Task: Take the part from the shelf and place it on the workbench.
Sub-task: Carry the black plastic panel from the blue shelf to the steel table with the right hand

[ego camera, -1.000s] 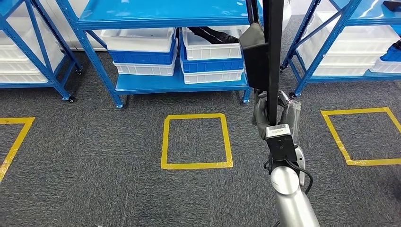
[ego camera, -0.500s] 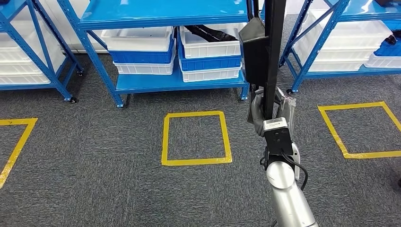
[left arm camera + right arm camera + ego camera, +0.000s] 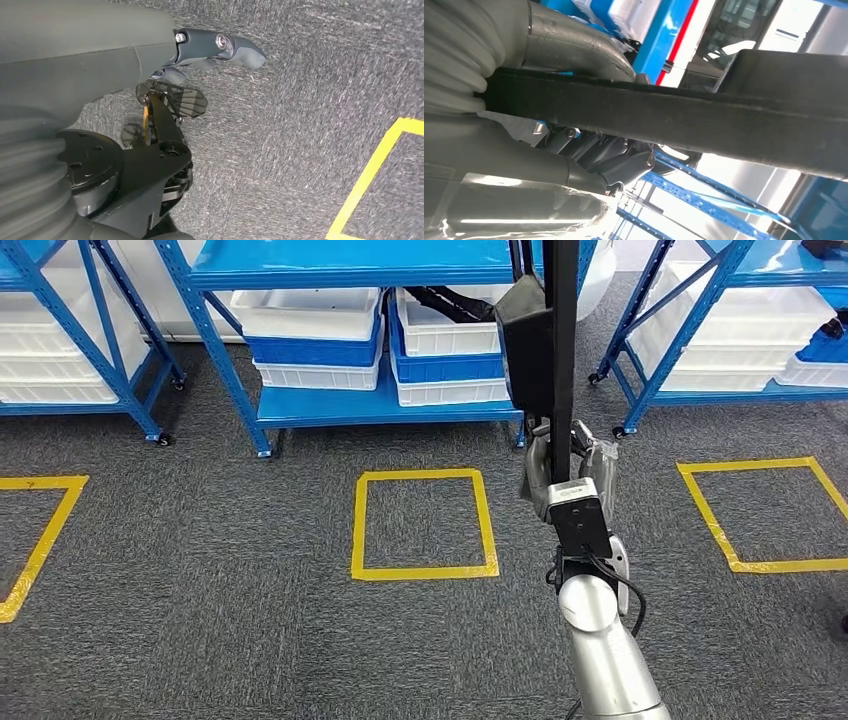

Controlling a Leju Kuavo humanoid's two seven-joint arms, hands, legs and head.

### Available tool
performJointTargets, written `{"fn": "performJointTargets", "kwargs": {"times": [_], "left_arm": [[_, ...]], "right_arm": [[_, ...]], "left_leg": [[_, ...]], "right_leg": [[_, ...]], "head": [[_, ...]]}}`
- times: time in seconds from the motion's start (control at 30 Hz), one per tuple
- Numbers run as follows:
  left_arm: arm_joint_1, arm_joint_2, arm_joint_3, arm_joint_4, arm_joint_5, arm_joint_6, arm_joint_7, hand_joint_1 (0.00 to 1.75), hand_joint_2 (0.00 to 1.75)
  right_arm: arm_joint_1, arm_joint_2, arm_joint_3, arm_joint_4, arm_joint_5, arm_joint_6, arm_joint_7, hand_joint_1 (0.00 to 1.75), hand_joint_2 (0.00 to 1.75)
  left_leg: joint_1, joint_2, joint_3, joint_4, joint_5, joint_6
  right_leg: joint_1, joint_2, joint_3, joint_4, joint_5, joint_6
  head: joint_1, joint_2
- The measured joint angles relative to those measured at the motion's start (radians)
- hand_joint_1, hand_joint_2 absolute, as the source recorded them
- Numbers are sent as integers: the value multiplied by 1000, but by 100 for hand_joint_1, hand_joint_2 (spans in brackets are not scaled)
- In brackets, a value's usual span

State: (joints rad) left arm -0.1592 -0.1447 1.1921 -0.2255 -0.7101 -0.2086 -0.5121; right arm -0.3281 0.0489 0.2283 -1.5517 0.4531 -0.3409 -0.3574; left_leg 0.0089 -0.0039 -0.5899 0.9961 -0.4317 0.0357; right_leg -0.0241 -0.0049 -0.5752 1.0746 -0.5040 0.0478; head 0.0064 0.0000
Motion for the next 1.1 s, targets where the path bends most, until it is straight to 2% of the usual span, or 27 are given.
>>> {"fn": "performJointTargets", "kwargs": {"times": [0.03,0.07,0.13,0.2,0.3,0.57,0.7,0.73,0.8,0.83,0.87,0.93,0.97,1.0,1.03,1.07,1.1], "left_arm": [[0,0,0,0,2,0,0,0,175],[0,0,0,0,3,1,0,0,175],[1,0,0,-1,4,1,1,0,175],[2,0,0,-1,5,2,0,0,175],[3,0,0,-2,6,2,0,0,175],[7,0,0,-2,6,2,-5,0,175],[9,-1,0,-2,7,1,-6,0,175],[9,-1,0,-2,7,1,-6,0,175],[9,-1,0,-2,7,1,-6,0,175],[9,-2,0,-2,7,0,-7,0,175],[8,-3,0,-2,7,0,-8,0,175],[8,-4,0,-2,7,0,-8,0,175],[7,-4,0,-2,7,0,-8,0,175],[7,-4,0,-2,7,0,-7,0,175],[7,-5,0,-2,7,0,-6,0,175],[7,-6,0,-2,7,0,-6,0,175],[7,-6,0,-2,7,0,-6,0,175]], "right_arm": [[-9,2,0,3,2,0,1,175,175],[-16,4,0,6,4,0,2,175,175],[-24,7,0,11,8,-1,4,175,175],[-26,9,-1,16,11,-1,7,175,175],[-26,12,-1,22,14,-1,8,175,175],[-20,12,-1,33,19,-4,4,175,175],[-13,9,-1,40,25,-10,-3,175,175],[-13,9,-1,41,26,-11,-4,175,175],[-13,9,-1,43,28,-16,-5,175,175],[-14,9,-1,44,30,-18,-6,175,175],[-15,8,-2,44,30,-20,-7,175,175],[-13,5,-2,47,31,-23,-8,175,175],[-10,3,-3,50,31,-24,-8,175,175],[-6,1,-3,52,31,-24,-8,175,175],[-2,-1,-4,54,31,-25,-8,175,175],[1,-3,-4,56,31,-25,-8,175,175],[3,-4,-5,57,31,-25,-8,175,175]], "left_leg": [[-2,0,-2,1,2,-4],[-5,0,-5,2,4,-9],[-5,1,-12,3,8,-4],[-1,0,-15,3,12,3],[3,0,-16,-1,18,-2],[8,0,-16,-4,24,-12],[8,0,-18,-4,24,-21],[7,0,-19,-4,23,-20],[9,-1,-9,-25,33,-8],[12,-1,-1,-43,43,0],[16,-1,7,-62,54,5],[22,-3,10,-78,65,8],[24,-6,7,-77,67,5],[26,-10,3,-77,69,1],[30,-16,-2,-75,71,-6],[36,-22,-7,-70,72,-14],[43,-28,-14,-61,71,-25]], "right_leg": [[3,1,27,-51,13,-5],[5,1,39,-77,18,-11],[7,3,39,-84,23,-21],[8,3,36,-84,26,-24],[13,3,33,-83,30,-31],[19,3,29,-79,31,-35],[21,3,27,-79,31,-35],[17,3,28,-83,34,-33],[17,1,33,-93,38,-27],[16,1,29,-85,31,-25],[18,2,16,-57,14,-26],[10,4,-39,60,-44,-28],[4,4,-67,122,-68,-24],[-3,4,-84,160,-80,-16],[-11,4,-82,158,-75,-3],[-20,4,-60,120,-56,13],[-31,8,-24,51,-31,32]], "head": [[0,0],[0,0],[-1,0],[-1,0],[-1,0],[-1,0],[0,0],[0,0],[-1,0],[0,0],[2,0],[6,0],[7,0],[7,0],[7,0],[7,0],[8,0]]}}
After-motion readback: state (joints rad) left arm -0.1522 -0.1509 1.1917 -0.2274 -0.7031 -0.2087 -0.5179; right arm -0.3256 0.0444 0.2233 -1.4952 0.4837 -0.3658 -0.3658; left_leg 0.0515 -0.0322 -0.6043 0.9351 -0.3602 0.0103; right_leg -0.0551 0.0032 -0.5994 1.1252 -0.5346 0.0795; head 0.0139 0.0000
